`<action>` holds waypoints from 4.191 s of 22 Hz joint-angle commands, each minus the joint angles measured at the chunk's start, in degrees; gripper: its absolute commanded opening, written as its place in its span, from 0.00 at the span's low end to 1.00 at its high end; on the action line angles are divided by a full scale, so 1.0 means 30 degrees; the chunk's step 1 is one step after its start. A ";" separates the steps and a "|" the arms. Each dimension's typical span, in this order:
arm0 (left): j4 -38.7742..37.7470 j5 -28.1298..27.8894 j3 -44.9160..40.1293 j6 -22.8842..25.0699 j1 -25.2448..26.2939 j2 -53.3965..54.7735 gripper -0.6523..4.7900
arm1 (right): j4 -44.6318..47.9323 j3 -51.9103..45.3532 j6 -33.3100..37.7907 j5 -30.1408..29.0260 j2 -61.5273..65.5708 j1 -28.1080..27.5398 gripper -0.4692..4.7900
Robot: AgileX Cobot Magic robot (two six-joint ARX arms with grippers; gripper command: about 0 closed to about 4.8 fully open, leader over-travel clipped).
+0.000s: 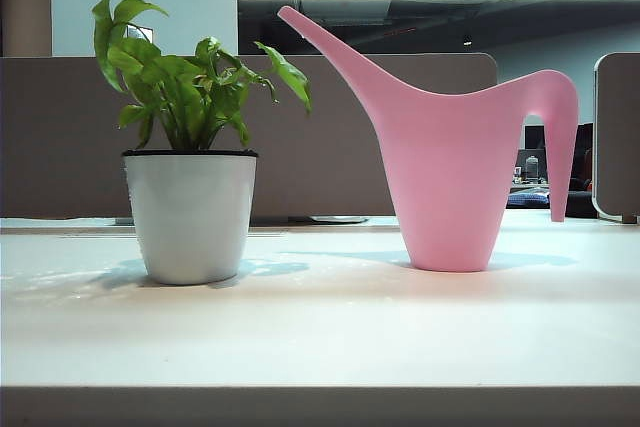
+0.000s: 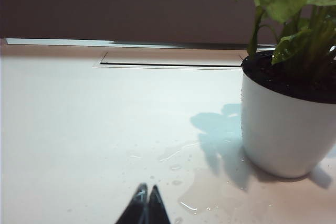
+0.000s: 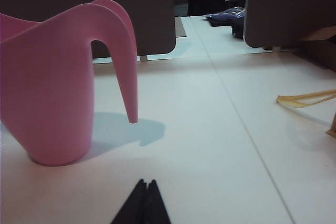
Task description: Pick up the watering can from the table, water the potted plant, and put the can back.
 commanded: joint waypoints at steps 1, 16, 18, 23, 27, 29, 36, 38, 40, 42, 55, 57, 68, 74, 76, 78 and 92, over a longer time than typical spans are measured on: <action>0.0102 0.0095 0.0073 0.0036 0.0015 0.0007 0.12 | 0.0641 -0.0080 -0.0073 -0.1115 -0.0022 0.0022 0.09; -0.3504 0.1049 0.8648 0.0182 0.0022 0.2645 0.11 | -0.0510 0.6411 0.1727 -0.0838 0.0947 -0.0007 0.08; -0.3876 0.2251 1.1599 0.0248 0.0022 0.5238 0.11 | -0.1421 0.8757 0.0532 -0.0299 0.2331 0.0000 0.08; -0.4583 0.5690 1.7027 0.0102 -0.0386 1.0265 0.11 | -0.3927 1.2932 -0.0168 0.1712 0.6156 0.0015 0.08; -0.8386 0.5741 1.9948 0.0182 -0.2113 1.2968 0.11 | -0.4925 1.4214 -0.0146 0.1756 0.8408 0.0022 0.08; -1.0287 0.5741 2.0822 0.0627 -0.3388 1.3835 0.11 | -0.6091 1.5103 -0.0138 0.1785 1.0091 0.0029 0.08; -1.2080 0.5020 2.1172 0.0765 -0.6288 1.5387 0.11 | -0.6513 1.5875 -0.0168 0.1515 1.4535 0.0838 0.08; -1.1985 0.5027 2.1172 0.0765 -0.6324 1.5460 0.11 | -0.7016 1.5868 -0.0160 0.1093 1.5803 0.0976 0.09; -1.1795 0.5027 2.1172 0.0765 -0.6331 1.5467 0.11 | -0.7060 1.5861 -0.0138 -0.0058 1.7165 0.0984 0.09; -1.1795 0.5027 2.1172 0.0765 -0.6346 1.5467 0.11 | -0.6353 1.5868 -0.0138 -0.0233 1.8119 0.0976 0.09; -1.1803 0.5020 2.1172 0.0765 -0.6353 1.5475 0.11 | -0.1188 1.5861 -0.0131 -0.0809 2.3620 0.0976 0.79; -1.1788 0.5013 2.1172 0.0765 -0.6353 1.5489 0.11 | -0.0721 1.5861 -0.0138 -0.0809 2.4261 0.0969 0.79; -1.1737 0.4721 2.1172 0.0765 -0.6353 1.5489 0.11 | 0.5399 1.5846 -0.0153 -0.2200 2.9194 0.0976 0.79; -1.1730 0.4663 2.1172 0.0765 -0.6353 1.5489 0.11 | 0.7446 1.5839 -0.0153 -0.2280 3.0170 0.0976 0.79; -1.1730 0.4663 2.1172 0.0780 -0.6353 1.5489 0.11 | 0.8852 1.5839 -0.0146 -0.2280 3.0665 0.0976 0.79; -1.1730 0.4656 2.1172 0.0838 -0.6353 1.5489 0.11 | 0.9639 1.5832 -0.0146 -0.2280 3.0906 0.0984 0.79; -1.1752 0.4663 2.1172 0.0918 -0.6375 1.5489 0.11 | 1.0659 1.5824 -0.0138 -0.2637 3.1838 0.0998 0.36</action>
